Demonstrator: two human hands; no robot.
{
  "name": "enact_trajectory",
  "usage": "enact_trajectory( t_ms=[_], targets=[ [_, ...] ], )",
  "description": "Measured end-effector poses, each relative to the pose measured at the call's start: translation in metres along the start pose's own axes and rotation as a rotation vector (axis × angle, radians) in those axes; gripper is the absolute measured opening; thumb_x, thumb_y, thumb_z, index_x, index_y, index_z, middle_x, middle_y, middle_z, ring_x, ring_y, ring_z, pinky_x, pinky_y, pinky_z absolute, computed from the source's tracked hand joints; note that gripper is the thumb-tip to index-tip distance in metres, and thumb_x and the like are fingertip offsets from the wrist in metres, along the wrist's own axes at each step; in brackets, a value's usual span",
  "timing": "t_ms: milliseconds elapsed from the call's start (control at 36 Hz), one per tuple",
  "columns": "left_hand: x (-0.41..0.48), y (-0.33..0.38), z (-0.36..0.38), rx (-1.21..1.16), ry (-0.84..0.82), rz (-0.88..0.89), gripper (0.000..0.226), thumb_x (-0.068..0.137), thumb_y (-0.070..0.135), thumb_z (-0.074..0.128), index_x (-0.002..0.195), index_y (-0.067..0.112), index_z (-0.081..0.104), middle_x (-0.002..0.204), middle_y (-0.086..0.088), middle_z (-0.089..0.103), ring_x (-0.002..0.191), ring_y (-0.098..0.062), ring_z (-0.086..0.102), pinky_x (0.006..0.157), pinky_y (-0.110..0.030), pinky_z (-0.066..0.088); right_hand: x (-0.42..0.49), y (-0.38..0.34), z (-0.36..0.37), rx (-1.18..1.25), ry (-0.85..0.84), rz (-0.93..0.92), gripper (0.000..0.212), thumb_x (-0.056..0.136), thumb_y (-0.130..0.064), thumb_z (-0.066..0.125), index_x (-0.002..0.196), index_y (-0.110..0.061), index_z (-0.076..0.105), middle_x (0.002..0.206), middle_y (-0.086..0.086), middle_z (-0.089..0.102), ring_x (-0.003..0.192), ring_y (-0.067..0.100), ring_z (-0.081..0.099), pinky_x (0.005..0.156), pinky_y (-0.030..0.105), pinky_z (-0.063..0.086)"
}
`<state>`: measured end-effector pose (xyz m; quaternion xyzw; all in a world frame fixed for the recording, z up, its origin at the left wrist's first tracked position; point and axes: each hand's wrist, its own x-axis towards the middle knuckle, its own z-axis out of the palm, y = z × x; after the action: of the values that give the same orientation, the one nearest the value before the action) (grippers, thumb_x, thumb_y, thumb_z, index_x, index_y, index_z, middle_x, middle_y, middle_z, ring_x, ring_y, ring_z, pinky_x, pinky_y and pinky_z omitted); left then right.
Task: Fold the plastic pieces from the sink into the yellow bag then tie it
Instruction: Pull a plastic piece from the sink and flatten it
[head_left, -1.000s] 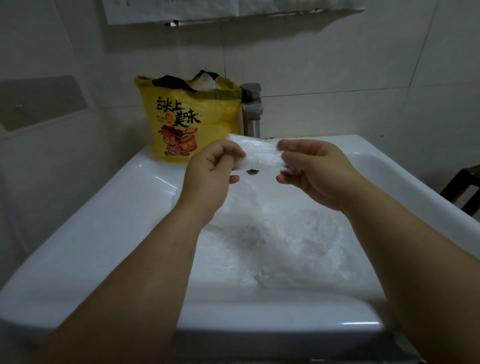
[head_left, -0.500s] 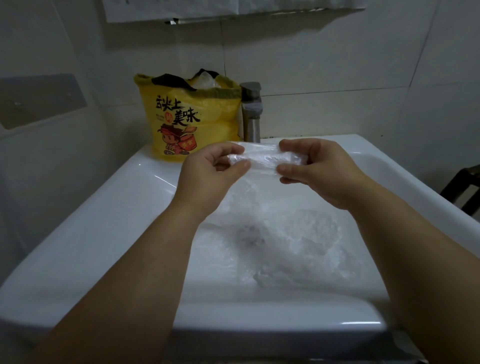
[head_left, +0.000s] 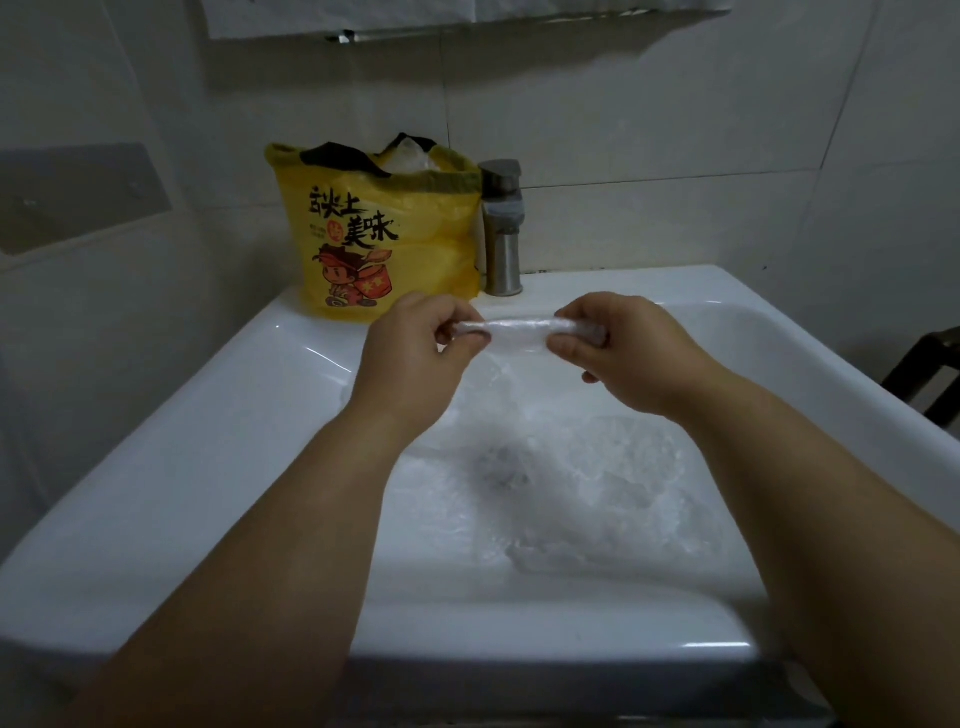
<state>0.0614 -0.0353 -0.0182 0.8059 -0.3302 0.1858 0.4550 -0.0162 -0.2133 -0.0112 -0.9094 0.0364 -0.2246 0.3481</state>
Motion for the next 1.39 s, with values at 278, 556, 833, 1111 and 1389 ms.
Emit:
enact_trajectory(
  t_ms=[278, 556, 833, 1111, 1389],
  targets=[
    [0.003, 0.005, -0.003, -0.552, -0.144, -0.296, 0.015, 0.093, 0.005, 0.06, 0.082, 0.016, 0.058, 0.081, 0.001, 0.065, 0.077, -0.007, 0.066, 0.075, -0.023, 0.057, -0.002, -0.005, -0.013, 0.371, -0.029, 0.046, 0.005, 0.092, -0.021, 0.061, 0.09, -0.025, 0.061, 0.085, -0.001, 0.064, 0.079, 0.013, 0.065, 0.071, 0.022, 0.057],
    [0.003, 0.01, -0.008, -0.718, -0.172, -0.418, 0.004, 0.091, 0.006, 0.062, 0.087, 0.007, 0.062, 0.079, -0.01, 0.067, 0.058, -0.003, 0.063, 0.057, -0.016, 0.053, 0.002, -0.005, -0.014, 0.729, -0.006, 0.171, 0.012, 0.093, -0.014, 0.058, 0.096, -0.006, 0.066, 0.08, 0.009, 0.056, 0.07, 0.015, 0.054, 0.068, 0.024, 0.056],
    [0.001, 0.007, -0.009, -0.594, -0.31, -0.467, 0.01, 0.093, 0.01, 0.062, 0.083, 0.01, 0.064, 0.069, 0.003, 0.071, 0.061, -0.004, 0.063, 0.059, -0.018, 0.055, 0.004, -0.004, -0.014, 0.717, -0.006, 0.158, 0.009, 0.092, -0.008, 0.059, 0.09, -0.004, 0.066, 0.075, 0.01, 0.054, 0.067, 0.014, 0.055, 0.065, 0.02, 0.054],
    [-0.002, 0.011, -0.008, -0.53, -0.39, -0.452, 0.003, 0.087, 0.007, 0.067, 0.086, 0.009, 0.069, 0.071, 0.003, 0.072, 0.06, -0.002, 0.063, 0.056, -0.014, 0.051, 0.004, -0.005, -0.016, 0.777, -0.051, 0.189, 0.013, 0.091, -0.013, 0.061, 0.098, -0.003, 0.067, 0.071, 0.001, 0.065, 0.061, 0.009, 0.06, 0.064, 0.023, 0.053],
    [-0.006, 0.027, 0.009, -0.799, -0.39, -0.431, 0.015, 0.091, 0.0, 0.057, 0.095, 0.01, 0.068, 0.072, -0.001, 0.069, 0.06, -0.004, 0.063, 0.055, -0.014, 0.05, -0.002, -0.026, 0.027, 0.876, -0.445, 0.306, 0.066, 0.083, -0.057, 0.055, 0.135, -0.018, 0.047, 0.128, 0.009, 0.06, 0.116, 0.023, 0.059, 0.096, 0.039, 0.05]
  ],
)
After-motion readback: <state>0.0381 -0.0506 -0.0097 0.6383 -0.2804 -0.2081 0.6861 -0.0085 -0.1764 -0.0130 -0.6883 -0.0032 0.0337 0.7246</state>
